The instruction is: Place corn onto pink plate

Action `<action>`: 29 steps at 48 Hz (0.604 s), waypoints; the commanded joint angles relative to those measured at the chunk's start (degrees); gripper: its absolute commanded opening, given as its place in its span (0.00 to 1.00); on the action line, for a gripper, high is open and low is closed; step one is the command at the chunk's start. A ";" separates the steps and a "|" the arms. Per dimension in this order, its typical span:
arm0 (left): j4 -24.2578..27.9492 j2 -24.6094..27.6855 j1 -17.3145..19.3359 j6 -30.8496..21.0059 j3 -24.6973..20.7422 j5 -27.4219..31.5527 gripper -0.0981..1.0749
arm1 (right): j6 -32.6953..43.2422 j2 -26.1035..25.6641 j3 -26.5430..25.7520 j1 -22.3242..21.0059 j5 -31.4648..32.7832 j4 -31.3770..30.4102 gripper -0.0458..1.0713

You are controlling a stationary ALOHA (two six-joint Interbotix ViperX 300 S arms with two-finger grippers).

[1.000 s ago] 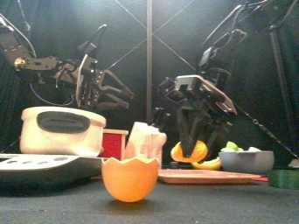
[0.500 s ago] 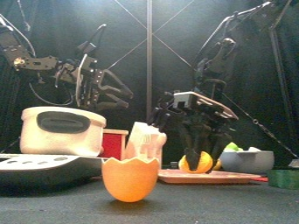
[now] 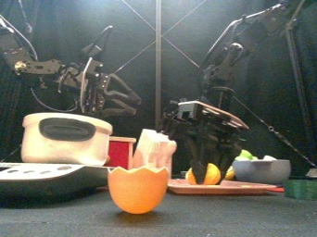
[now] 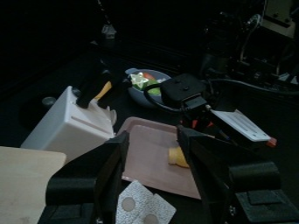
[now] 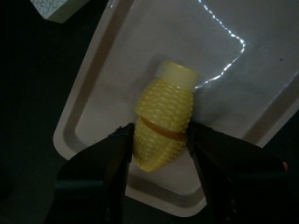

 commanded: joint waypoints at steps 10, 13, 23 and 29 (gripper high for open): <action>0.09 -0.62 0.09 0.09 -0.53 -0.44 0.81 | -0.18 -1.14 -1.49 -0.26 0.18 -0.26 0.91; 0.09 -0.70 0.09 0.09 -0.53 -0.44 0.81 | -0.18 -1.23 -1.58 -0.26 0.35 -0.35 0.91; 0.09 -0.70 0.09 0.09 -0.53 -0.44 0.81 | -0.18 -1.93 -2.11 -0.26 1.49 -0.79 0.91; 0.09 -0.62 0.18 0.09 -0.53 -0.44 0.81 | -0.26 -2.20 -2.64 -0.26 2.02 -1.05 0.91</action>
